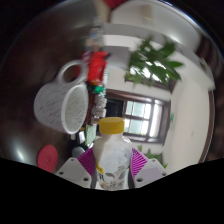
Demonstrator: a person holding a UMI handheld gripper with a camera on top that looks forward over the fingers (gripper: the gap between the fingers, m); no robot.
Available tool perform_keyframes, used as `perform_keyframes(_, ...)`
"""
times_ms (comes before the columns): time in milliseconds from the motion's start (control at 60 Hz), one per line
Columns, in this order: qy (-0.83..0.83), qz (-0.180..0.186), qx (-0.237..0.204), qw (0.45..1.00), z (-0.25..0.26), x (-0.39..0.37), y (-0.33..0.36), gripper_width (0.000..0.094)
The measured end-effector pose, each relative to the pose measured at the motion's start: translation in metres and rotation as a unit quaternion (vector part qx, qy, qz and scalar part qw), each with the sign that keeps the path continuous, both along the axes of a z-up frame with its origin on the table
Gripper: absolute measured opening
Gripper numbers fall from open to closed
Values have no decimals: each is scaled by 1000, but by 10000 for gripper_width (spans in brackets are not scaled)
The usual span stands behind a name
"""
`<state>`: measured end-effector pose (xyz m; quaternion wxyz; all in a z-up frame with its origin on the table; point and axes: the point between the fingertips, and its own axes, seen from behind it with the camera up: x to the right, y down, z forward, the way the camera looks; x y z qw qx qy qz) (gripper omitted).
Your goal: Pour water
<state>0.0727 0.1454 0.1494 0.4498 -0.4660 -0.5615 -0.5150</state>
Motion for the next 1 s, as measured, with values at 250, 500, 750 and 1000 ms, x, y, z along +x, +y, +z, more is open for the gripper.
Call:
perform_keyframes(250,492,-52,-108,863,4,26,-15,426)
perform_keyframes(500,664,-58,-137,733,-27,47,-14,427)
perform_keyframes(750,722,-61,-149,673,-71,42,-9,436)
perform_keyframes(1000,753,-53,-114,646,-69,52,-12,454)
